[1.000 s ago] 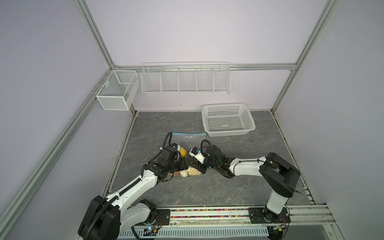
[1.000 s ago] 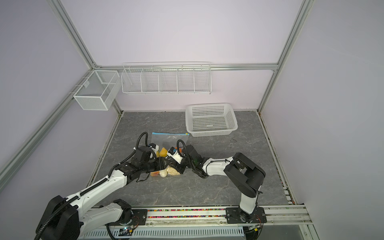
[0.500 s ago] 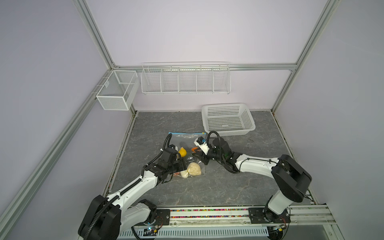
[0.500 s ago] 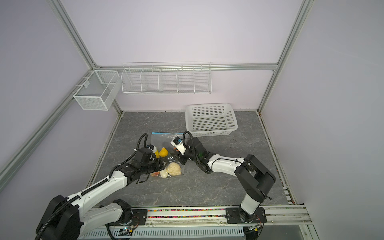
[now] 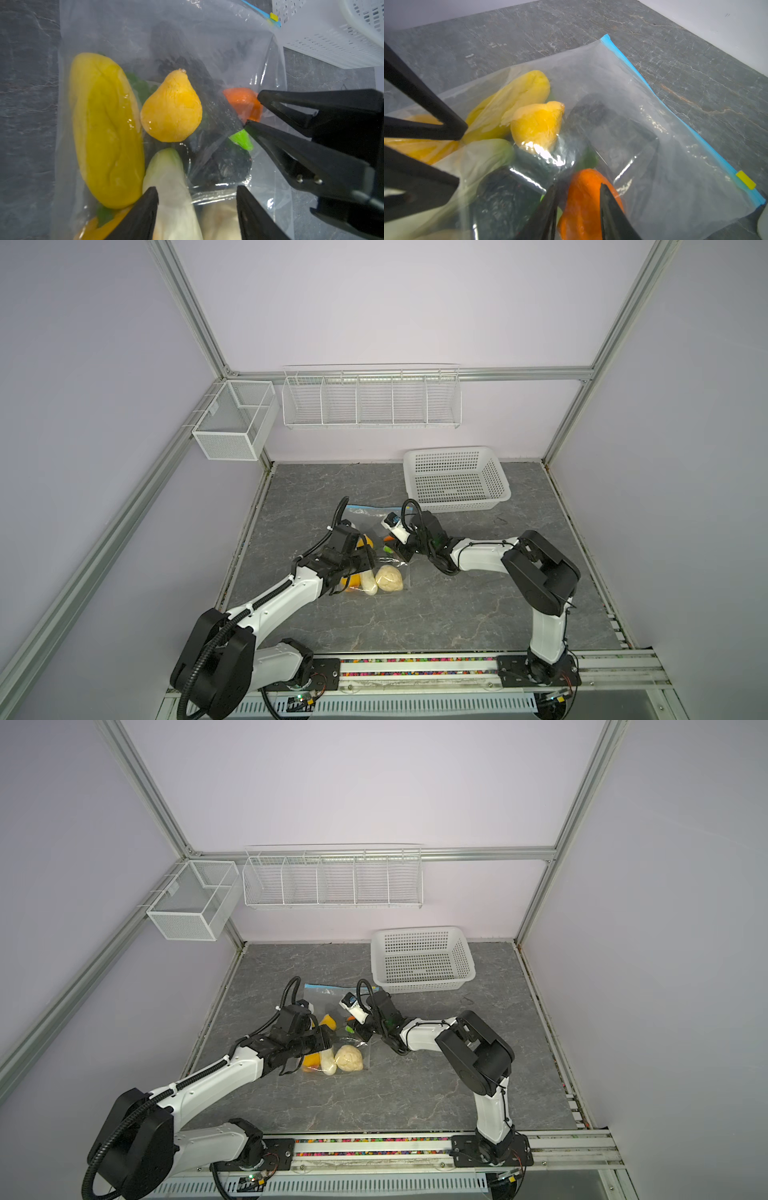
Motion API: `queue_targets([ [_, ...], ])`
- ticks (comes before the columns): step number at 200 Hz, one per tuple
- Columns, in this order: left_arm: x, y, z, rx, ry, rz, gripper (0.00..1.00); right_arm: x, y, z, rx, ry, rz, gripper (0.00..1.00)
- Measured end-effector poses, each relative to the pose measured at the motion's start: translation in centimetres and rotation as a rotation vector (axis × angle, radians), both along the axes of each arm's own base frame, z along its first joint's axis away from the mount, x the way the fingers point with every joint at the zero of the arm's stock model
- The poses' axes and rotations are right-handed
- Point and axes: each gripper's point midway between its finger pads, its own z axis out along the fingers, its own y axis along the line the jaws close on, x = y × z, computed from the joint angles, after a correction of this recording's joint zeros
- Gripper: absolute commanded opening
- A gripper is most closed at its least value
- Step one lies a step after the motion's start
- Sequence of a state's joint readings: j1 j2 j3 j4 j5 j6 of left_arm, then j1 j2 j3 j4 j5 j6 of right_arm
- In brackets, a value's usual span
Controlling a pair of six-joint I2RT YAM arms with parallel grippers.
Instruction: Place the food in the zip-top bag and seal the zipper
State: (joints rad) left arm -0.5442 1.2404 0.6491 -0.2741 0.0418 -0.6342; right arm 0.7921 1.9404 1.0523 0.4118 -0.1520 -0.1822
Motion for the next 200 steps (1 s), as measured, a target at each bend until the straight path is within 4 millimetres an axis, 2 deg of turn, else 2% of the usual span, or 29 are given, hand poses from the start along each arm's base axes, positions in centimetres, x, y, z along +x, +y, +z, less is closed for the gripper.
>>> queue_targets([
  [29, 0.1, 0.3, -0.1, 0.002, 0.002, 0.009, 0.61, 0.2, 0.4, -0.3, -0.049, -0.046, -0.003, 0.43],
  [60, 0.3, 0.6, 0.1, -0.001, -0.004, 0.02, 0.61, 0.7, -0.1, -1.7, -0.099, -0.058, -0.026, 0.43],
  [109, 0.5, 1.0, 0.4, 0.003, -0.017, 0.02, 0.62, 0.5, -0.1, -1.4, -0.089, -0.048, -0.027, 0.46],
  [130, 0.6, 1.1, 0.7, 0.012, -0.034, 0.019, 0.7, -0.1, -0.2, 1.2, -0.03, -0.042, -0.035, 0.47],
  [167, 0.9, 1.6, 2.8, 0.033, -0.125, -0.002, 0.86, -0.8, -2.9, 9.6, 0.117, -0.162, -0.134, 0.54],
  [181, 1.2, 2.0, 4.0, 0.053, -0.182, -0.003, 0.92, -0.8, -4.5, 11.1, 0.132, -0.189, -0.198, 0.56],
  [190, 1.4, 2.5, 5.0, 0.07, -0.225, 0.008, 0.99, -0.9, -5.6, 11.5, 0.126, -0.198, -0.239, 0.57],
  [200, 1.7, 3.3, 6.3, 0.096, -0.284, 0.028, 1.0, -1.0, -7.3, 11.6, 0.111, -0.21, -0.299, 0.59],
])
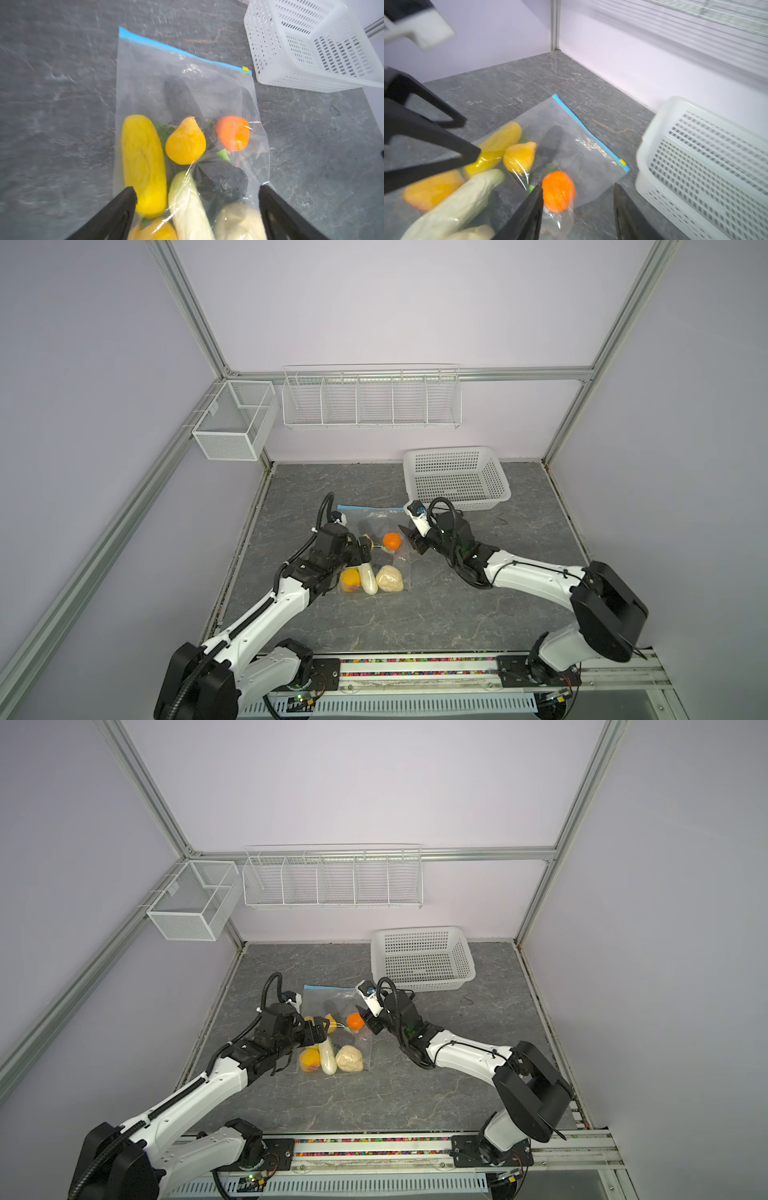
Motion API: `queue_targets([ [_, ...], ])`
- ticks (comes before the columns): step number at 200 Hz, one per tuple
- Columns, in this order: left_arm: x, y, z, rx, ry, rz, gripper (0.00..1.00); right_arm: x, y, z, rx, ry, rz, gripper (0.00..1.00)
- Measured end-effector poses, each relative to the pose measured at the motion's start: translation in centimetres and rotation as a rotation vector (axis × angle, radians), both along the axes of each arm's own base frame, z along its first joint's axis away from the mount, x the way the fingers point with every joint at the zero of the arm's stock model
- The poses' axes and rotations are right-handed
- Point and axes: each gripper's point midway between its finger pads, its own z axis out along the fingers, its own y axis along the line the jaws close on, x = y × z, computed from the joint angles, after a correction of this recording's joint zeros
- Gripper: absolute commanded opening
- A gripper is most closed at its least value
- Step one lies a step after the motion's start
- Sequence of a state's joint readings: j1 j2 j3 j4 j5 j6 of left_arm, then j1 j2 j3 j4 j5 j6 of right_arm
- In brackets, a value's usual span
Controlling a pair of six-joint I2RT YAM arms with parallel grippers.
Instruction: Place the food in the zip-top bag and seal the zipper
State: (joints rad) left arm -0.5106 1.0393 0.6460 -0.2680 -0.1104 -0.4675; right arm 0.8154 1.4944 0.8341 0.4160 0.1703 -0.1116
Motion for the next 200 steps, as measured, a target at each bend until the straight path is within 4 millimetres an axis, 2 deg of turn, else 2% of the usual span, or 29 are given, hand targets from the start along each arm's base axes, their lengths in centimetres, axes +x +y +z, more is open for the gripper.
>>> queue_targets([
  [28, 0.8, 2.8, 3.3, 0.045, -0.146, 0.125, 0.99, -0.1, -5.6, -0.2, -0.045, -0.036, -0.199, 0.67],
  [45, 1.1, 4.6, 3.6, 0.086, -0.215, 0.192, 1.0, 0.0, -8.8, -0.3, -0.062, -0.061, -0.279, 0.67],
  [90, 3.0, 9.2, 1.3, 0.295, -0.238, 0.325, 0.99, 0.6, -13.7, 0.0, -0.12, -0.097, -0.436, 0.68],
  [104, 3.6, 10.6, 0.8, 0.346, -0.228, 0.355, 1.0, 1.0, -16.9, -0.5, -0.146, -0.082, -0.521, 0.68],
  [133, 5.2, 13.7, 0.2, 0.381, -0.222, 0.401, 1.0, 1.2, -24.5, -1.0, -0.148, -0.066, -0.706, 0.81],
  [155, 6.6, 13.9, -1.7, 0.416, -0.195, 0.371, 1.0, 0.8, -28.4, -3.1, -0.159, -0.043, -0.789, 0.81],
  [174, 7.6, 14.0, -3.6, 0.432, -0.168, 0.346, 0.99, 0.9, -31.1, -4.7, -0.16, -0.005, -0.846, 0.79],
  [200, 8.8, 14.1, -4.8, 0.416, -0.171, 0.338, 1.0, 1.4, -32.7, -5.4, -0.119, 0.004, -0.881, 0.79],
])
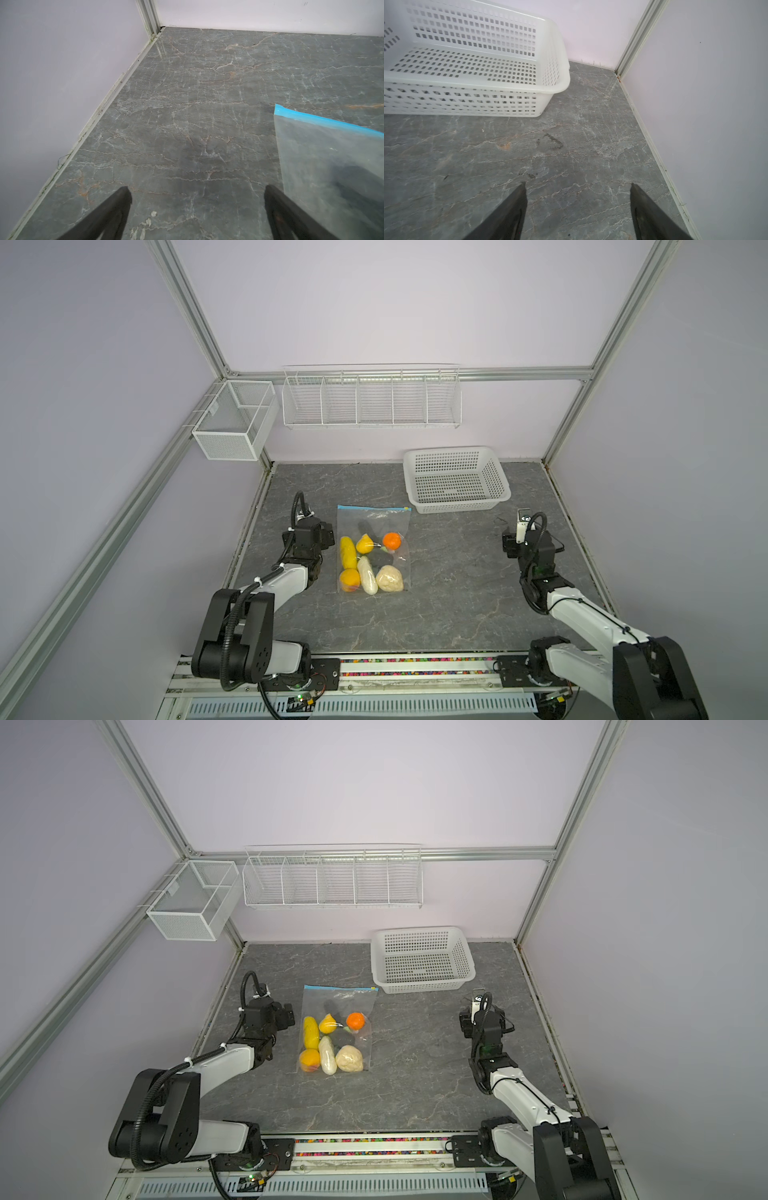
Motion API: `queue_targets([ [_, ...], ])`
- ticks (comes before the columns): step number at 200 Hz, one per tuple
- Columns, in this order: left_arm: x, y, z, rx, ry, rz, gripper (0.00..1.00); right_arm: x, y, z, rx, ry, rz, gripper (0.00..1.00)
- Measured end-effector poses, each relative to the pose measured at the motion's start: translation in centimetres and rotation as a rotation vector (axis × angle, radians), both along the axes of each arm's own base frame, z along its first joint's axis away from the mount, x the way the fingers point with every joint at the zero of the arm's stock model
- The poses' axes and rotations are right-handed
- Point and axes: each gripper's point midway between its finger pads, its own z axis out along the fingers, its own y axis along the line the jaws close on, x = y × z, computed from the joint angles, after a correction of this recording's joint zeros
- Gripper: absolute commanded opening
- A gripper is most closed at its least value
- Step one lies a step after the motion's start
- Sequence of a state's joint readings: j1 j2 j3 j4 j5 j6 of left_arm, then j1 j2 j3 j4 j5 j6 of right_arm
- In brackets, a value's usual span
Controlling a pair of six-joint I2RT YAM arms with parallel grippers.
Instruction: Place the food in the zip-top bag and seal the zipper
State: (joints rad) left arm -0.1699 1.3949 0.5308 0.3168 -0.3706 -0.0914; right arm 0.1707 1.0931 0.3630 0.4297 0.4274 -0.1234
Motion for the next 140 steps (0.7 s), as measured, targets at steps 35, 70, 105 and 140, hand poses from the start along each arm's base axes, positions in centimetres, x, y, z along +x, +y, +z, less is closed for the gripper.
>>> queue_targets([
  [35, 2.1, 0.4, 0.2, 0.011, -0.053, -0.027, 1.0, 0.9, -0.8, -2.3, 0.028, -0.027, -0.013, 0.79],
  [70, 3.0, 2.6, 0.5, -0.024, -0.103, -0.004, 1.0, 1.9, -1.2, -4.6, 0.069, -0.021, -0.012, 0.79],
  [105, 3.0, 2.7, 0.9, -0.046, -0.155, -0.017, 1.0, 2.7, -1.5, -5.9, 0.103, -0.035, -0.016, 0.78],
  [140, 1.1, 2.7, -0.6, -0.052, -0.186, -0.014, 0.99, 3.4, -1.3, -5.4, 0.121, -0.056, 0.0, 0.79],
])
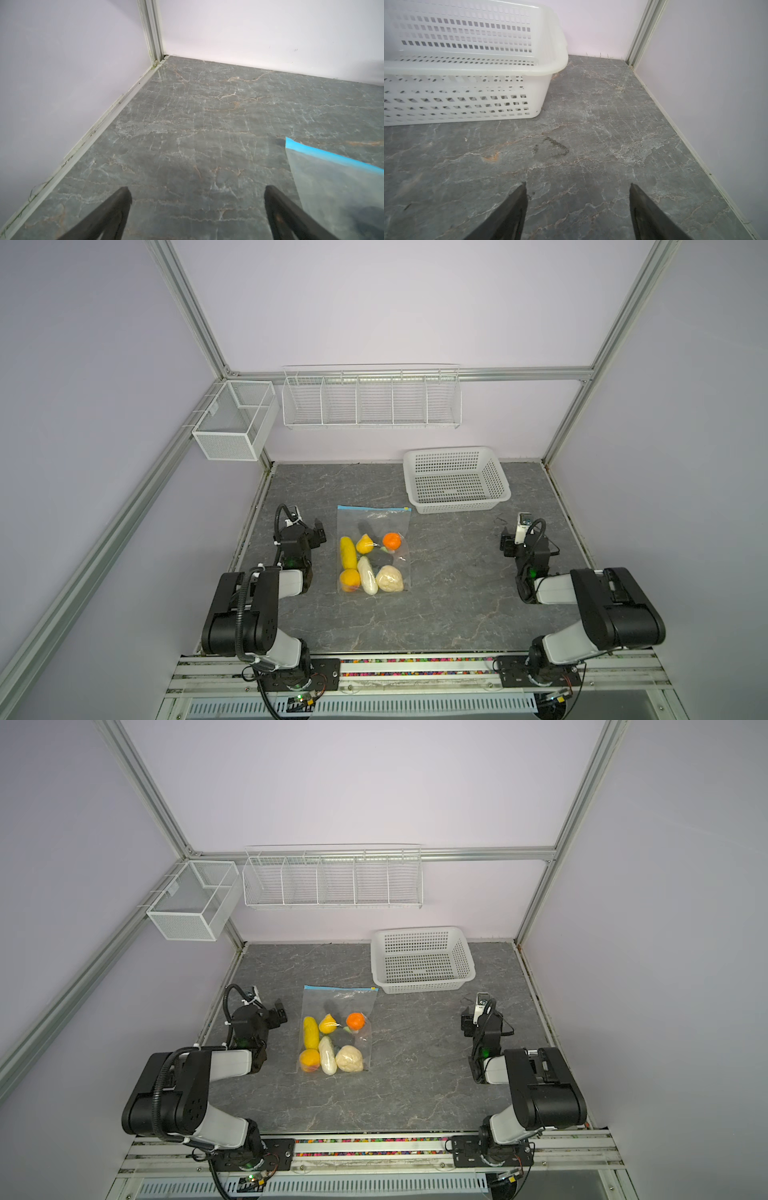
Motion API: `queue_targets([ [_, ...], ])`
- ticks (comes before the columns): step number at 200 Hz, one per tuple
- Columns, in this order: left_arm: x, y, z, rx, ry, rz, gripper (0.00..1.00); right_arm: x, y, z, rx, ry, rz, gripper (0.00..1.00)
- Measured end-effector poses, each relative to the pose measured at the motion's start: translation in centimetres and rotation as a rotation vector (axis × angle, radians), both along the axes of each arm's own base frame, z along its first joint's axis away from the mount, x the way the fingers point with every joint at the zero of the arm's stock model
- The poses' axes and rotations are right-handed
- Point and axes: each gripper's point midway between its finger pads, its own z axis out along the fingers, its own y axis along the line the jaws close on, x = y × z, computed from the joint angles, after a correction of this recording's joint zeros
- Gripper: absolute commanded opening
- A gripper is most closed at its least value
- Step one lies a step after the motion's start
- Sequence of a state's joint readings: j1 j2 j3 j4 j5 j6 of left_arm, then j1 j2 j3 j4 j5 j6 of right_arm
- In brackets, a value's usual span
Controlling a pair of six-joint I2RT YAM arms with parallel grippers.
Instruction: Place the food in the zip-top bag and seal the zipper
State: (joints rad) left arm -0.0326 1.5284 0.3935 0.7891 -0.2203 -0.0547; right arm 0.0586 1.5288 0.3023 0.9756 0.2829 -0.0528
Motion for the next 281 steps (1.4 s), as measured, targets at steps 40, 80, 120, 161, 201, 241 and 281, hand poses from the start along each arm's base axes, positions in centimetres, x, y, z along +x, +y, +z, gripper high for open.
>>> queue_targets([
  [40, 0.0, 0.0, 0.5, -0.004, -0.034, 0.004, 1.0, 1.2, -0.5, 0.9, 0.021, -0.011, -0.02, 0.91],
  [80, 0.3, 0.0, 1.2, -0.006, -0.068, 0.005, 1.0, 1.4, -0.5, 0.7, 0.032, 0.0, -0.017, 0.89],
  [120, 0.4, 0.0, 1.3, -0.012, -0.075, 0.007, 1.0, 1.3, -0.4, 0.6, 0.033, 0.005, -0.016, 0.89],
  [161, 0.4, 0.0, 1.3, -0.012, -0.075, 0.007, 1.0, 1.3, -0.4, 0.5, 0.033, 0.011, -0.016, 0.89],
  [201, 0.4, 0.1, 1.3, -0.013, -0.076, 0.007, 1.0, 1.3, -0.2, 0.4, 0.04, 0.017, 0.002, 0.89],
  [241, 0.4, 0.1, 1.3, -0.012, -0.075, 0.007, 1.0, 1.4, 0.1, 0.3, 0.05, 0.019, 0.024, 0.89],
  [281, 0.4, 0.1, 1.3, -0.012, -0.075, 0.007, 0.99, 1.4, 0.1, 0.3, 0.052, 0.022, 0.029, 0.89],
])
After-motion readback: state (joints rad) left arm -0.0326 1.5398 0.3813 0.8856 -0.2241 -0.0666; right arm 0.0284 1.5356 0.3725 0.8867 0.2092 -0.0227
